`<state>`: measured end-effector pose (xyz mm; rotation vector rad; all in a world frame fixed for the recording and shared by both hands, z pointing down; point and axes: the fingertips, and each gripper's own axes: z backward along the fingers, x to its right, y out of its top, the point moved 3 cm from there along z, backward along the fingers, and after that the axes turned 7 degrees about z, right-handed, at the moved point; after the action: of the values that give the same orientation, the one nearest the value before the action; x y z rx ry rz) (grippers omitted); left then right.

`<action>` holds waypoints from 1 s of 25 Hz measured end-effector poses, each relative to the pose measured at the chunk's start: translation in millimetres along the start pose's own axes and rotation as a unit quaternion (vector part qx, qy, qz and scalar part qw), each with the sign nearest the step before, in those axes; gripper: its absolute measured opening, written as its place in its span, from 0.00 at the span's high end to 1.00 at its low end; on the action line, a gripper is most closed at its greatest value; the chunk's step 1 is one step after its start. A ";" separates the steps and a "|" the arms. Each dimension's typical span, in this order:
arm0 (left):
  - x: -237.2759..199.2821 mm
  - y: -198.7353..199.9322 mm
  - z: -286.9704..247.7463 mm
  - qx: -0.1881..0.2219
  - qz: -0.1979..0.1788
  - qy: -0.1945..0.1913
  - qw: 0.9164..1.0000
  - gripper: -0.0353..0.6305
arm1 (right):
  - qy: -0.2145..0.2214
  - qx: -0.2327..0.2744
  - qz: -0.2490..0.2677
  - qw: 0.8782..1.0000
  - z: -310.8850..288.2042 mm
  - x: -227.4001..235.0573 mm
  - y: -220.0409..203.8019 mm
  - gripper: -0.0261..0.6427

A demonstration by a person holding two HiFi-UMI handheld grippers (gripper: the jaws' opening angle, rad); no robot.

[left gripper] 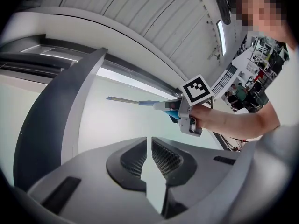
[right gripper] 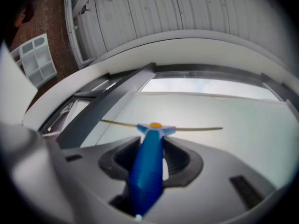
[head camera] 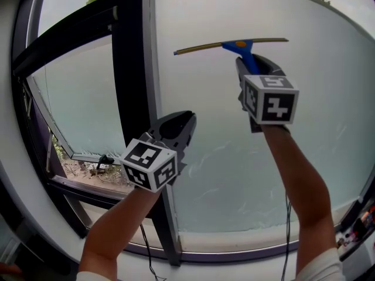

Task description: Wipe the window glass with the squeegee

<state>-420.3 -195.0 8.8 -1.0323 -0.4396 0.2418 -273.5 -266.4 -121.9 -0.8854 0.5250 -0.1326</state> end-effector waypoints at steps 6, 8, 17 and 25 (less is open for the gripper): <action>-19.7 27.1 -18.1 0.006 -0.018 0.014 1.000 0.87 | -0.001 -0.001 0.007 1.000 -41.9 0.4 34.7 0.73; -27.1 33.5 -22.7 0.007 -0.022 0.020 1.000 0.87 | -0.008 -0.002 0.006 1.000 -54.8 2.2 43.5 0.73; -45.8 52.3 -36.0 0.009 -0.026 0.027 0.999 0.87 | -0.041 0.006 -0.003 0.999 -106.5 6.3 83.2 0.73; -53.7 55.2 -34.9 0.005 -0.020 0.025 0.999 0.87 | -0.060 0.004 0.007 0.998 -136.9 -13.9 104.3 0.73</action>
<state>-451.3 -215.7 -67.1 -1.0158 -0.4125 0.1817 -363.1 -292.0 -267.2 -0.8758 0.4181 -0.0691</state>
